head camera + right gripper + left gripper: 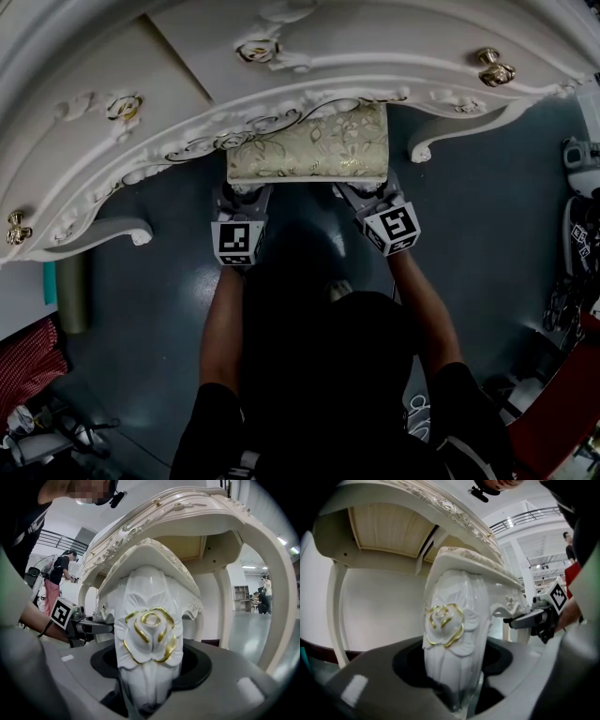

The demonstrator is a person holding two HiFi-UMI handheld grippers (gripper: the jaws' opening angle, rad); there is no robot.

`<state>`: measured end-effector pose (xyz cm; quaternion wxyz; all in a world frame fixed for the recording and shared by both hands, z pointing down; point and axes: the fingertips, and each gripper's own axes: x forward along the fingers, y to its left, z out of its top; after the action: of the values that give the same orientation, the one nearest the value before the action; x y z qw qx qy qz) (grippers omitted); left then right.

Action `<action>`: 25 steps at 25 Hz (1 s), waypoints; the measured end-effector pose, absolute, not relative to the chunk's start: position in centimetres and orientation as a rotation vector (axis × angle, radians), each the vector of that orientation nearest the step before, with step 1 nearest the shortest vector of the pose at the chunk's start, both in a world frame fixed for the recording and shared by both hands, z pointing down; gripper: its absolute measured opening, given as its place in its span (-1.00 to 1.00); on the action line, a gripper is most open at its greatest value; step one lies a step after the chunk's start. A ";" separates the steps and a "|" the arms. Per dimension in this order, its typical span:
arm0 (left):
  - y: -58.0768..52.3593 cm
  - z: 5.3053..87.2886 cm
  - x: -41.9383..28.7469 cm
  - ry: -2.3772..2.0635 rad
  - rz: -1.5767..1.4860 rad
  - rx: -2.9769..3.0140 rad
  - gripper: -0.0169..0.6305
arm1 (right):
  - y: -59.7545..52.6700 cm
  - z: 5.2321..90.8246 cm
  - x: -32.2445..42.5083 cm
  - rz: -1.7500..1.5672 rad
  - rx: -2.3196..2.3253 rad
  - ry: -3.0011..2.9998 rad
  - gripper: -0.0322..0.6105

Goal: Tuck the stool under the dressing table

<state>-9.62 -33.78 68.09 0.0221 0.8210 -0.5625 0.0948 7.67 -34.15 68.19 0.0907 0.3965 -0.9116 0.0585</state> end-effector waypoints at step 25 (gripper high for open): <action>-32.7 68.4 -9.4 -1.743 0.355 2.537 -0.01 | -33.0 69.1 7.6 0.170 1.196 -2.622 0.15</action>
<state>-9.41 -32.67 68.40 0.0214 0.8186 -0.5624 0.1145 7.64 -33.04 69.12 0.1272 0.4108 -0.9009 0.0585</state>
